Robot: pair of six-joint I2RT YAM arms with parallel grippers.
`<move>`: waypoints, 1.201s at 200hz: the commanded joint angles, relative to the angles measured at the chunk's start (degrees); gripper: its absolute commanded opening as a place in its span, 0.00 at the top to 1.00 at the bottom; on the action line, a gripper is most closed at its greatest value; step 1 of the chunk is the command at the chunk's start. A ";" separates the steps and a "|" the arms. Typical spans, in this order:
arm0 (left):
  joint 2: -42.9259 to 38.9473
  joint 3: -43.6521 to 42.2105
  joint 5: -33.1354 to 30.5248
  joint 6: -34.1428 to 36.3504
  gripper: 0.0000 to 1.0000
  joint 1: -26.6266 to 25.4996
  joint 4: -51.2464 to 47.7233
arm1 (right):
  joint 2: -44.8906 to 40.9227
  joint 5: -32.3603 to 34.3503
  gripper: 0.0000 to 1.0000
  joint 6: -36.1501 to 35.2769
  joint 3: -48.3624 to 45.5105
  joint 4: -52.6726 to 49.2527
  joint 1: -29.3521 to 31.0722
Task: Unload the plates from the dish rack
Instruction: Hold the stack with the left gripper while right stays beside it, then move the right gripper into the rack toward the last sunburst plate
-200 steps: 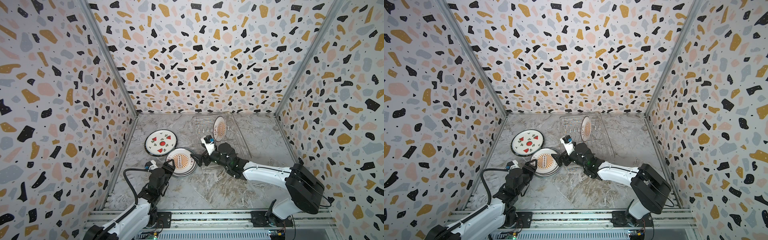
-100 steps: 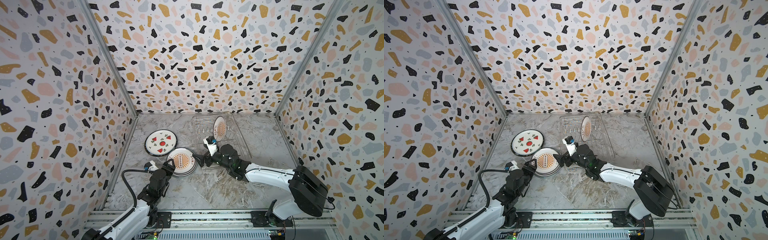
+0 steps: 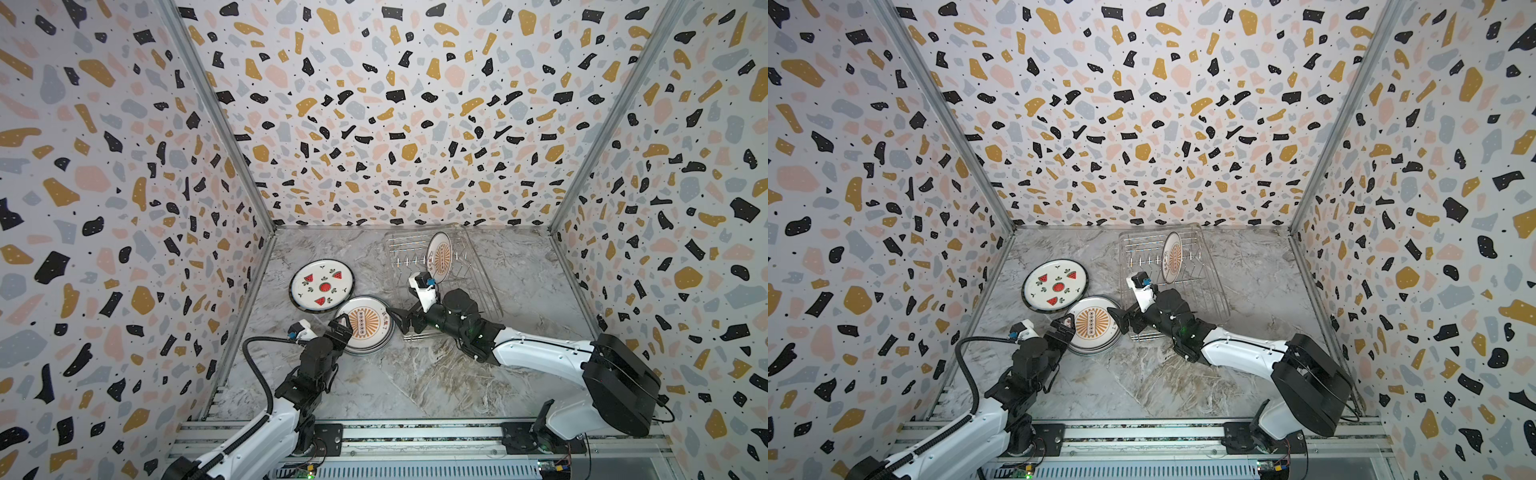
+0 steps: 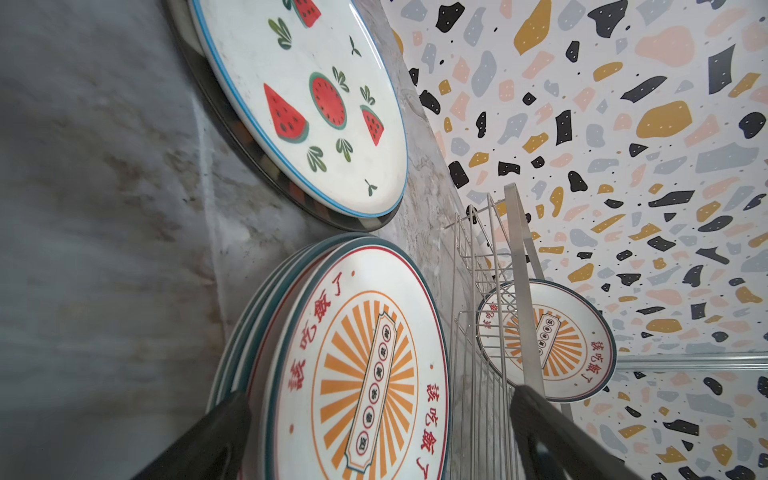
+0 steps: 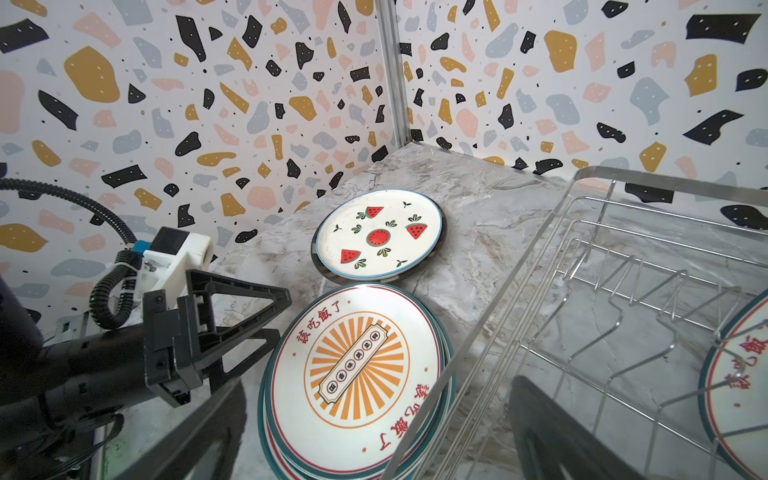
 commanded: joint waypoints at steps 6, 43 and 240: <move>-0.86 1.64 -2.21 1.85 0.00 -0.22 -2.18 | -2.91 1.41 0.01 0.12 -0.32 1.13 0.28; -3.18 2.12 -3.39 4.42 0.00 -0.20 -1.89 | -5.27 3.53 0.01 0.15 -2.43 3.15 0.08; 7.64 6.84 4.81 29.65 0.00 -14.00 34.75 | -16.00 11.33 0.01 8.67 -5.75 -8.35 -22.34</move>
